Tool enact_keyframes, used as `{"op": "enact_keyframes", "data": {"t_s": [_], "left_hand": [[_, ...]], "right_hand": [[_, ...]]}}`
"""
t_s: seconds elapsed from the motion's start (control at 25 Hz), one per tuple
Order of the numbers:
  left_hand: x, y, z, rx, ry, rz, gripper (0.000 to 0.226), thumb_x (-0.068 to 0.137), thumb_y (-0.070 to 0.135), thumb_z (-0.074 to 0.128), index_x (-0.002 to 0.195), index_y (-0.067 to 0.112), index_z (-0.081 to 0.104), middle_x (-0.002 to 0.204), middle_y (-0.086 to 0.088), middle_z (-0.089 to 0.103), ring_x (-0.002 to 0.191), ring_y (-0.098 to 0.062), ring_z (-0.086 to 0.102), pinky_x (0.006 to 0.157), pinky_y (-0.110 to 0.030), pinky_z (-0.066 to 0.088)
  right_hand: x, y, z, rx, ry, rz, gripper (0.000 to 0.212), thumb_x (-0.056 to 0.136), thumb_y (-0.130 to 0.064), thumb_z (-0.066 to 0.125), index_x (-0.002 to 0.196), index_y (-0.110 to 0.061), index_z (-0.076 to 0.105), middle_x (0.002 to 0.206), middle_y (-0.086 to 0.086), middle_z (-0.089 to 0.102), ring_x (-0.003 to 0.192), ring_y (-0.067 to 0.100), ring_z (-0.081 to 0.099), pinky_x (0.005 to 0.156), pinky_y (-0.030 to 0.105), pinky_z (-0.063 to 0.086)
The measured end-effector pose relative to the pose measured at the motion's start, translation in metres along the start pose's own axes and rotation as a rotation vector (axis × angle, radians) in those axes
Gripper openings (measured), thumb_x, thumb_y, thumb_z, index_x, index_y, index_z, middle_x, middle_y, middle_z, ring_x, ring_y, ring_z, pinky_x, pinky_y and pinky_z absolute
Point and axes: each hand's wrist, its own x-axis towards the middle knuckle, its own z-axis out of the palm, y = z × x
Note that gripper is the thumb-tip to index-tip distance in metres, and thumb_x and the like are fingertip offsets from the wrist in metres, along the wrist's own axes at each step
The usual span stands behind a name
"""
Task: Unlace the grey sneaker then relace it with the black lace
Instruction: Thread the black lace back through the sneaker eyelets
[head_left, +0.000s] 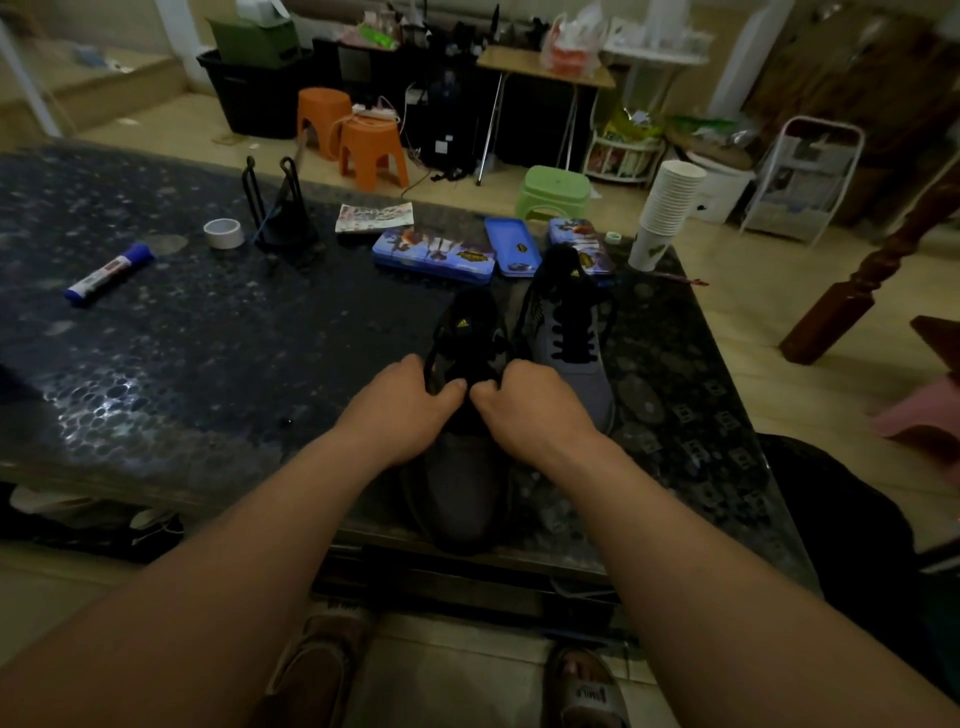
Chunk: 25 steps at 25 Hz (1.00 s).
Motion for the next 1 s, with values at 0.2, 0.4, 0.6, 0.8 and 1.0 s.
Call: {"op": "enact_keyframes", "data": {"t_s": [0.2,0.4,0.6,0.8,1.0], "left_hand": [[-0.001,0.004,-0.003,-0.005,-0.022,-0.022,0.032,0.090,0.050,0.062,0.095,0.021,0.051,0.095,-0.001,0.059,0.083,-0.020,0.058,0.073,-0.037,0.047],[-0.003,-0.005,-0.007,-0.128,-0.058,0.025,0.031,0.097,0.049,0.061,0.102,0.019,0.057,0.098,-0.005,0.066,0.086,-0.023,0.064,0.079,-0.043,0.057],[-0.023,-0.032,-0.019,-0.132,-0.328,0.022,0.056,0.087,0.072,0.062,0.114,0.024,0.059,0.108,-0.001,0.069,0.090,-0.017,0.067,0.066,-0.030,0.051],[-0.032,-0.041,-0.003,-0.240,-0.317,0.038,0.076,0.063,0.076,0.074,0.120,0.026,0.063,0.118,0.007,0.071,0.105,-0.011,0.070,0.091,-0.038,0.060],[0.001,-0.017,0.006,-0.408,-0.056,0.029,0.049,0.090,0.044,0.076,0.131,0.018,0.064,0.123,0.004,0.072,0.108,-0.012,0.068,0.099,-0.037,0.055]], "right_hand": [[-0.001,0.000,-0.001,-0.008,-0.013,0.016,0.035,0.098,-0.029,0.053,0.069,-0.009,0.051,0.070,0.006,0.055,0.060,0.021,0.051,0.048,0.032,0.029],[0.002,0.013,-0.003,0.044,-0.035,0.002,0.033,0.101,-0.034,0.050,0.079,-0.011,0.054,0.079,0.005,0.060,0.073,0.026,0.060,0.053,0.033,0.036],[-0.020,0.027,-0.007,0.021,-0.253,0.016,0.044,0.098,-0.062,0.054,0.107,-0.018,0.056,0.090,-0.006,0.059,0.079,0.015,0.059,0.056,0.028,0.039],[-0.034,0.029,0.012,0.095,-0.230,0.044,0.039,0.101,-0.052,0.057,0.119,-0.017,0.057,0.112,0.003,0.067,0.092,0.020,0.066,0.069,0.033,0.054],[-0.004,0.021,0.011,0.132,-0.009,0.038,0.045,0.106,-0.044,0.050,0.144,-0.020,0.050,0.138,0.004,0.062,0.116,0.026,0.062,0.092,0.037,0.053]]}}
